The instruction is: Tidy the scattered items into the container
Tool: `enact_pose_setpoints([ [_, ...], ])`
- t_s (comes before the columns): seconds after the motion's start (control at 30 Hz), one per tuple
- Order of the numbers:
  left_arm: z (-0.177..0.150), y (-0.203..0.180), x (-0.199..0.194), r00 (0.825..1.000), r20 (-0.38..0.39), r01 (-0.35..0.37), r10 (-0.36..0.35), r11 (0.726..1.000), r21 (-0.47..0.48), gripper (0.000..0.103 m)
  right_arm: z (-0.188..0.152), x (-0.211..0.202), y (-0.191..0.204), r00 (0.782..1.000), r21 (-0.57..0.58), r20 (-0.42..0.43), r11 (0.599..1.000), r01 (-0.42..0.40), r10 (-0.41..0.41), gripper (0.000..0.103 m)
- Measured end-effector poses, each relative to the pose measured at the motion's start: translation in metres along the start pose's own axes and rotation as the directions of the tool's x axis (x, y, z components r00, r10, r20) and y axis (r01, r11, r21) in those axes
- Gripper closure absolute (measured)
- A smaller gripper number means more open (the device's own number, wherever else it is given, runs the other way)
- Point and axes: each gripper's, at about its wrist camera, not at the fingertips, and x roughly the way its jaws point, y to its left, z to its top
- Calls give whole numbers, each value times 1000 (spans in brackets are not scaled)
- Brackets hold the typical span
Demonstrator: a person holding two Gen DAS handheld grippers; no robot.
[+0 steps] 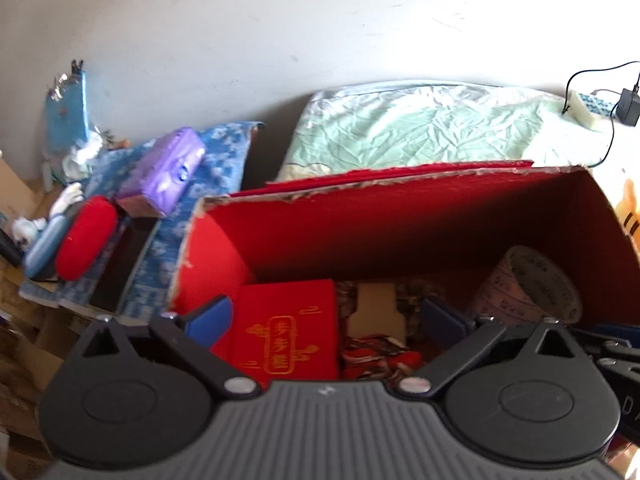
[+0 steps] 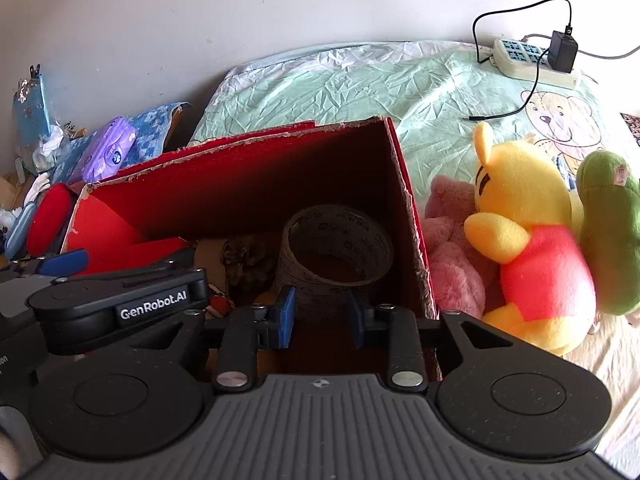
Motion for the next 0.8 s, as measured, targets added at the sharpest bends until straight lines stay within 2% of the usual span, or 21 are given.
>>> enact_pose_setpoints([
  [0.37,-4,19,-32,999,53,3,1,998,-66,1,-9,-15,8,998,-5,57,1000,14,-13,61],
  [0.7,-12,28,-64,995,104,6,4,996,-94,1,-14,-27,14,996,-9,91,1000,17,-16,60],
  [0.8,-13,32,-71,992,126,3,12,994,-114,1,-16,-33,17,994,-16,111,1000,21,-19,54],
])
